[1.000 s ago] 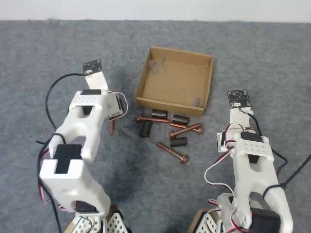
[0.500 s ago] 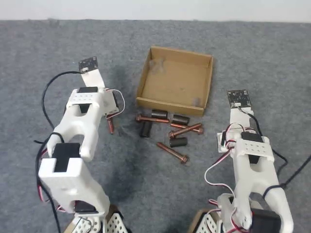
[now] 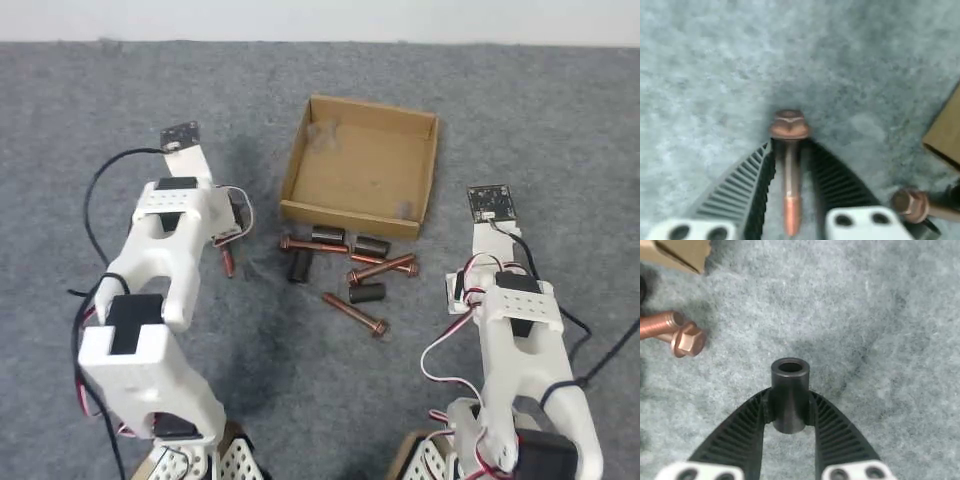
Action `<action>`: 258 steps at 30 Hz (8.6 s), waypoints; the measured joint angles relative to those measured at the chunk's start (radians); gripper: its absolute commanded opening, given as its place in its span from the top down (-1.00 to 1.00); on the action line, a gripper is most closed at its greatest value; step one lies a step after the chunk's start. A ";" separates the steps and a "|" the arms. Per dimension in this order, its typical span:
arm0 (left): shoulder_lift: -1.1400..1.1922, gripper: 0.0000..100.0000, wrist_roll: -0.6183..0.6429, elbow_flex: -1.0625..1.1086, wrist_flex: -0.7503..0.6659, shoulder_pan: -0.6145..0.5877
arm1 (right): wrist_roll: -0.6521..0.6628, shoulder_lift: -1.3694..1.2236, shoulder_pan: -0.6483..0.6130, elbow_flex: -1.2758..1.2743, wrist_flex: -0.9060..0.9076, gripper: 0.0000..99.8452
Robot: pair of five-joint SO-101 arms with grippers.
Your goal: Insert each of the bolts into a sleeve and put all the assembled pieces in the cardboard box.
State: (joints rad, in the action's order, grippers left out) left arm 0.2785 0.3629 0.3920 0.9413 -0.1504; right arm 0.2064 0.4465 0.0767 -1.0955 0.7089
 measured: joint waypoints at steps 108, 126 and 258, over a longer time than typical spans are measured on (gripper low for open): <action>-0.347 0.98 -0.146 0.465 -0.133 -0.149 | -0.157 -0.713 -0.540 -0.029 -1.995 0.99; -0.347 0.98 -0.146 0.465 -0.140 -0.149 | -0.157 -0.753 -0.721 -0.476 -2.435 0.99; -2.071 0.98 -0.144 1.281 -0.466 0.512 | -0.158 -0.752 -0.850 -0.503 -2.414 0.99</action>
State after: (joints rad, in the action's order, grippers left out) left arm -1.7929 0.2186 1.6732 0.4749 0.3621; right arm 0.0483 -0.3053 -0.7733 -1.5988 -1.7047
